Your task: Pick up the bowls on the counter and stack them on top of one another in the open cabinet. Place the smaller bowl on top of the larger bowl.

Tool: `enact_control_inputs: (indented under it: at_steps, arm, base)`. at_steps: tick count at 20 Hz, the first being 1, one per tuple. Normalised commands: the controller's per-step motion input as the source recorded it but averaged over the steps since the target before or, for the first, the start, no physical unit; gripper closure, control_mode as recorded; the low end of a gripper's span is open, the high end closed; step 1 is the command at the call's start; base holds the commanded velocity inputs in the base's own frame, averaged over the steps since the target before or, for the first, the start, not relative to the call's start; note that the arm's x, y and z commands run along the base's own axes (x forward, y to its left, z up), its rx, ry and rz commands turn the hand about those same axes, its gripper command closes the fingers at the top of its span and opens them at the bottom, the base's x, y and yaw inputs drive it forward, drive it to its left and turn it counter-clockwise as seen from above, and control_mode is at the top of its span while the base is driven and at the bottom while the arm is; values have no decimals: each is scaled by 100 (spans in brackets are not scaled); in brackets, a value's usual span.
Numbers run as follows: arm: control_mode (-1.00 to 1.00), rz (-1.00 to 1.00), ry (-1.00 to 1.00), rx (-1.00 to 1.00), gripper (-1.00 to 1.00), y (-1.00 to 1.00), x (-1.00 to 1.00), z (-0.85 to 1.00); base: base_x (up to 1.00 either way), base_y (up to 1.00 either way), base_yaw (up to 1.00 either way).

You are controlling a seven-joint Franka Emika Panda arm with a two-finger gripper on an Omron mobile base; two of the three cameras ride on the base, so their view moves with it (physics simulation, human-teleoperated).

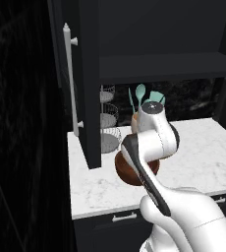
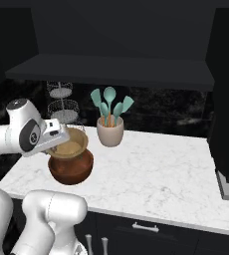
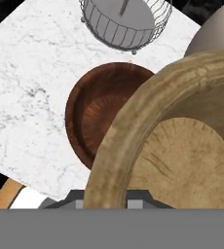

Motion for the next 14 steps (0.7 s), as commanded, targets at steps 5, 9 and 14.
enact_control_inputs:
  at_steps: [5, 9, 14]
  arm:
    - [-100, 0, 4, 0, 100, 37, 51, -38]
    - [-100, -1, 5, 0, 100, 0, 28, -49]
    - [-100, 0, 11, 0, 100, 0, 28, -66]
  base:
    - [0, 0, 0]
    - [0, 0, 0]
    - [0, 0, 0]
